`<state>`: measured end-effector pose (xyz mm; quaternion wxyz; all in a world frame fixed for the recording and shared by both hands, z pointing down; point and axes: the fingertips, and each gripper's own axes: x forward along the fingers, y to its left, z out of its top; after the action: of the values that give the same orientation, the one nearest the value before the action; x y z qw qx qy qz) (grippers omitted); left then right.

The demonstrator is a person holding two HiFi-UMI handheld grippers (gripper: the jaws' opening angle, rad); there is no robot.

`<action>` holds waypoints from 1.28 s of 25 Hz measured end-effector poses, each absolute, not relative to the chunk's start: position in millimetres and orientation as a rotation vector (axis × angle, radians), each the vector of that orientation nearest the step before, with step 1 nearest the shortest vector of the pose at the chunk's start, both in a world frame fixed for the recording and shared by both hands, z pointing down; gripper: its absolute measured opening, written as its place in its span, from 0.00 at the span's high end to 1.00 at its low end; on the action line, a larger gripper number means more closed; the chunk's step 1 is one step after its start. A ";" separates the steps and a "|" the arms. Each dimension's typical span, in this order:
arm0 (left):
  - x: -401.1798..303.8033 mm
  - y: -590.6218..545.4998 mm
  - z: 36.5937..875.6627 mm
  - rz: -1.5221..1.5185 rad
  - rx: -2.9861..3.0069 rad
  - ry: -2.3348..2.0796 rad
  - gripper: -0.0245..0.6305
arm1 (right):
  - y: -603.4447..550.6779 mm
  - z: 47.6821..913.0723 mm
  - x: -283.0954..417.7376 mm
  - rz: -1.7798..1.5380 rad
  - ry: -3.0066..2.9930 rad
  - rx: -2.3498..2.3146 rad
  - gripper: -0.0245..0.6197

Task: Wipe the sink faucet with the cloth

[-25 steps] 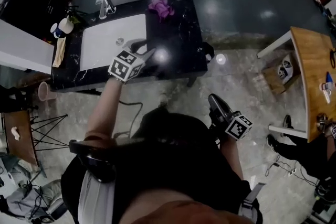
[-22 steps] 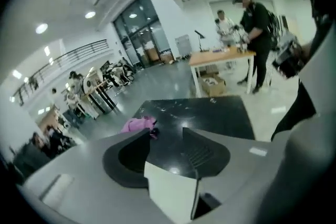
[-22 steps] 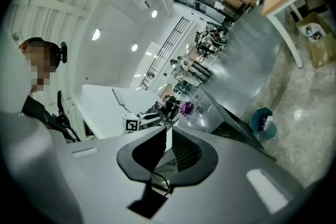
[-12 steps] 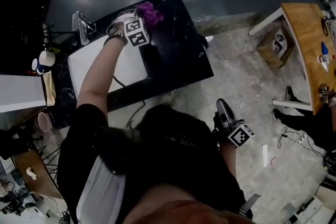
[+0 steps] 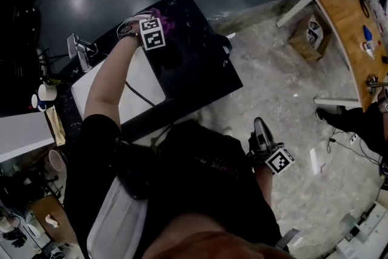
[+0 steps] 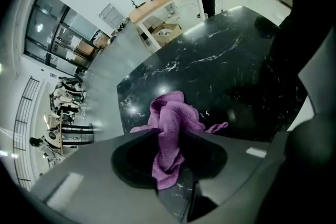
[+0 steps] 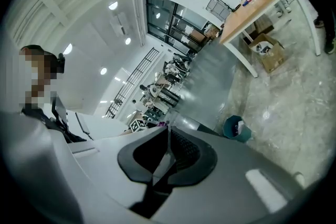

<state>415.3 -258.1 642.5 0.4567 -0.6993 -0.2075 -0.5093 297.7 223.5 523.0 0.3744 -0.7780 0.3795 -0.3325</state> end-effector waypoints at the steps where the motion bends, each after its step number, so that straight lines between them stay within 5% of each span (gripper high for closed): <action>1: 413.8 -257.0 643.9 -1.268 -1.733 -0.516 0.79 | 223.5 523.6 298.4 -0.857 0.973 -1.989 0.92; 11: 364.3 -245.3 578.1 -1.196 -1.967 -0.230 0.84 | 193.4 522.3 339.2 -0.953 1.238 -1.850 0.94; 26: 122.9 -258.3 426.5 -1.237 -2.204 0.532 0.84 | 85.6 519.4 333.4 -1.135 1.846 -1.412 0.94; 32: 96.3 -309.1 390.4 -1.212 -2.143 0.633 0.84 | 72.3 517.7 329.7 -1.137 1.815 -1.422 0.94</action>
<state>96.3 -309.1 390.4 0.2951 -0.8054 0.2379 -0.4556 329.7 72.3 517.7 0.2814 -0.5308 0.6775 -0.4244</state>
